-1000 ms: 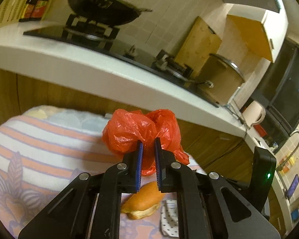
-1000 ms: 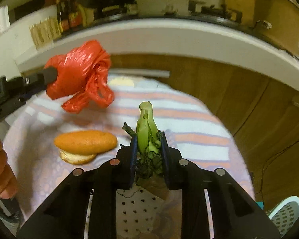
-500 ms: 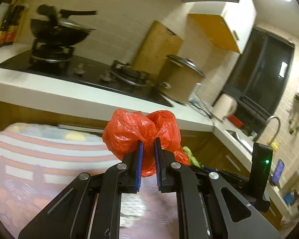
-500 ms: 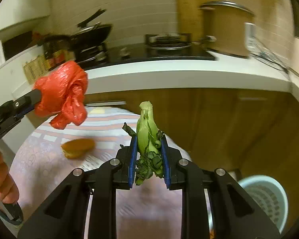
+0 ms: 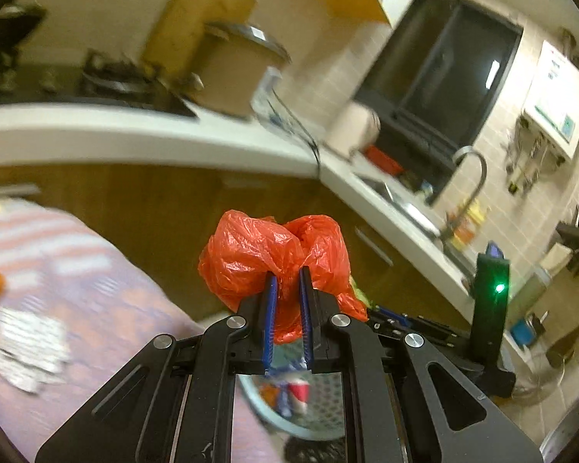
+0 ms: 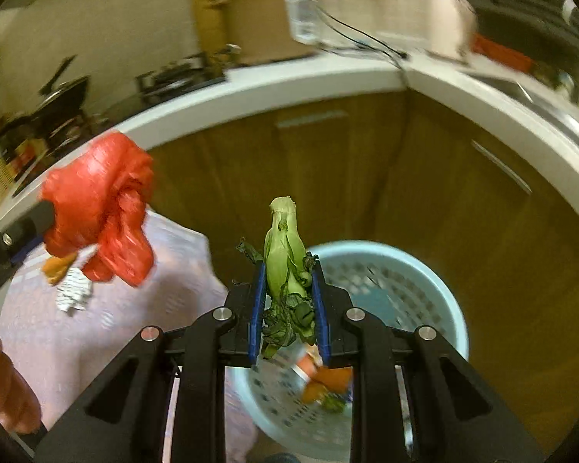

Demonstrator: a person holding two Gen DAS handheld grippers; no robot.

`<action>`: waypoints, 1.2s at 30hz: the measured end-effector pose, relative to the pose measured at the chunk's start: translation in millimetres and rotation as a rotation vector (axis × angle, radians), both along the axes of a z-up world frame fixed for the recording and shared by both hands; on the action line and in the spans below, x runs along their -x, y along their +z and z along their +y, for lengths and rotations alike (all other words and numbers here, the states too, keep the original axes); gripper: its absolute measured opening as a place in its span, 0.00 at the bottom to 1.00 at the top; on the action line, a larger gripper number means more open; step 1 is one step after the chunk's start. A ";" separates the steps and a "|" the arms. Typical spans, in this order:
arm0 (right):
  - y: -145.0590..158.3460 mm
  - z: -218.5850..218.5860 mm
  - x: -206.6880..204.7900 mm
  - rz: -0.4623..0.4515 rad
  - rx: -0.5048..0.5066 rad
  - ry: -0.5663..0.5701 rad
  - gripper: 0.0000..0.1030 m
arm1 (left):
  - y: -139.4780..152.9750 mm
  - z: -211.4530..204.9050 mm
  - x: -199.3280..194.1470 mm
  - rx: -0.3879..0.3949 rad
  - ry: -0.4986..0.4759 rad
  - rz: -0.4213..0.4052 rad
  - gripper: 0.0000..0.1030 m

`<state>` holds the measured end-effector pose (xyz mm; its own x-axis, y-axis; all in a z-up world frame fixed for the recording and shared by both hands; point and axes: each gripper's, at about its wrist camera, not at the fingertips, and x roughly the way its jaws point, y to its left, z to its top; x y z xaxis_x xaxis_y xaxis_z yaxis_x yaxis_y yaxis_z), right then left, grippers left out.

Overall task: Collect trash
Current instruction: 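Carry bag and bok choy over the blue basket and open both tools, then move both open tools back over the table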

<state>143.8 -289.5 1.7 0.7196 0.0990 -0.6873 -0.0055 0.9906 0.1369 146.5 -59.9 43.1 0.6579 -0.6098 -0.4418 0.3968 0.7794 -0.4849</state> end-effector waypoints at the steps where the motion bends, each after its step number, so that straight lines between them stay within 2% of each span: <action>1: -4.3 -7.1 2.7 0.009 -0.007 -0.013 0.19 | -4.6 -8.6 -2.1 -0.008 -0.012 0.011 0.09; 6: -25.7 -40.0 13.9 0.066 -0.020 -0.078 0.19 | -31.8 -57.9 -15.7 -0.067 -0.086 0.064 0.09; 10: -41.9 -58.7 13.4 0.122 -0.038 -0.106 0.19 | -48.4 -81.7 -17.4 -0.105 -0.118 0.089 0.09; 23: -70.2 -76.9 12.3 0.197 -0.089 -0.128 0.20 | -73.7 -101.3 -21.3 -0.180 -0.154 0.152 0.13; 25: -71.1 -76.6 12.0 0.206 -0.092 -0.127 0.22 | -74.6 -103.5 -21.5 -0.184 -0.156 0.162 0.19; 26: -71.3 -77.2 12.0 0.209 -0.097 -0.127 0.27 | -74.7 -102.2 -21.2 -0.180 -0.157 0.167 0.31; 27: -70.9 -78.6 12.0 0.209 -0.102 -0.127 0.38 | -74.6 -100.4 -21.0 -0.174 -0.155 0.173 0.44; 29: -67.4 -81.0 14.5 0.193 -0.110 -0.139 0.54 | -71.6 -94.3 -18.7 -0.165 -0.141 0.166 0.52; 36: -54.5 -80.0 17.3 0.154 -0.115 -0.142 0.54 | -62.4 -77.6 -13.9 -0.148 -0.129 0.145 0.53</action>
<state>126.5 -369.5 -52.8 0.6190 0.0883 -0.7804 0.1621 0.9579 0.2370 160.4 -137.5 -19.3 0.5018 -0.6063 -0.6169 0.4324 0.7936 -0.4281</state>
